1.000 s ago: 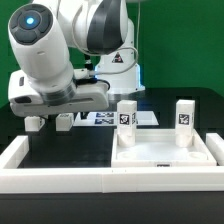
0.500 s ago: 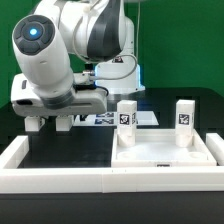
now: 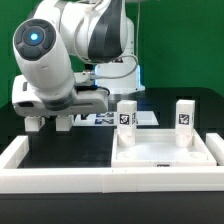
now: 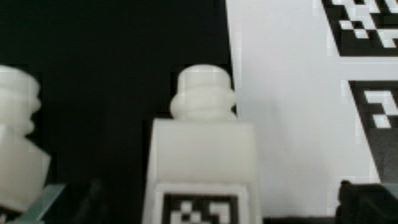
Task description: Assemble square table
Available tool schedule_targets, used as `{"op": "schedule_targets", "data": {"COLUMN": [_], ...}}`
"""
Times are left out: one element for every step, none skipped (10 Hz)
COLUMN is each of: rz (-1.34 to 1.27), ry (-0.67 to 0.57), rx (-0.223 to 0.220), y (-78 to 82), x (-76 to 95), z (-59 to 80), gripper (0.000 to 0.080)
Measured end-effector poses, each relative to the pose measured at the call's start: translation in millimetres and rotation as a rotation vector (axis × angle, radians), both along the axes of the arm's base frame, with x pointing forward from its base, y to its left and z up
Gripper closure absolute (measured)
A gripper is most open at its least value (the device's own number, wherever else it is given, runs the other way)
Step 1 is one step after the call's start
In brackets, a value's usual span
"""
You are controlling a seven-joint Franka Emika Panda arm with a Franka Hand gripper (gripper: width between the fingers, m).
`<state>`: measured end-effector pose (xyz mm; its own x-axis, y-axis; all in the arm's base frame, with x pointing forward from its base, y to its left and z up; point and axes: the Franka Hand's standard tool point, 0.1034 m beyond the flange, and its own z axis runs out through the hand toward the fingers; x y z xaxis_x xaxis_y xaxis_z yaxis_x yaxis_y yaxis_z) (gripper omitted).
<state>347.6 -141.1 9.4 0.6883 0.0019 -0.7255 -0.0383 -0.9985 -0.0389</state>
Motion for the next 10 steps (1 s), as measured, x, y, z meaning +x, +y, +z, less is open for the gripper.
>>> {"op": "schedule_targets", "data": {"rz": [0.004, 0.007, 0.009, 0.01, 0.012, 0.012, 0.012, 0.012, 0.013, 0.006], "ry": [-0.001, -0.001, -0.002, -0.002, -0.002, -0.002, -0.002, -0.002, -0.002, -0.005], "rx": [0.0, 0.0, 0.003, 0.003, 0.003, 0.003, 0.003, 0.003, 0.003, 0.007], "y": [1.2, 2.0, 2.0, 2.4, 3.1, 3.2, 3.3, 3.3, 3.4, 5.9], "x": [0.5, 0.8, 0.9, 1.1, 1.5, 1.5, 1.5, 1.5, 1.6, 2.8], "z": [-0.6, -0.7, -0.9, -0.9, -1.0, -1.0, -1.0, -1.0, -1.0, 0.3], "gripper": [0.0269, 0.0269, 0.0472, 0.0515, 0.0515, 0.0515, 0.0515, 0.0515, 0.0515, 0.0515]}}
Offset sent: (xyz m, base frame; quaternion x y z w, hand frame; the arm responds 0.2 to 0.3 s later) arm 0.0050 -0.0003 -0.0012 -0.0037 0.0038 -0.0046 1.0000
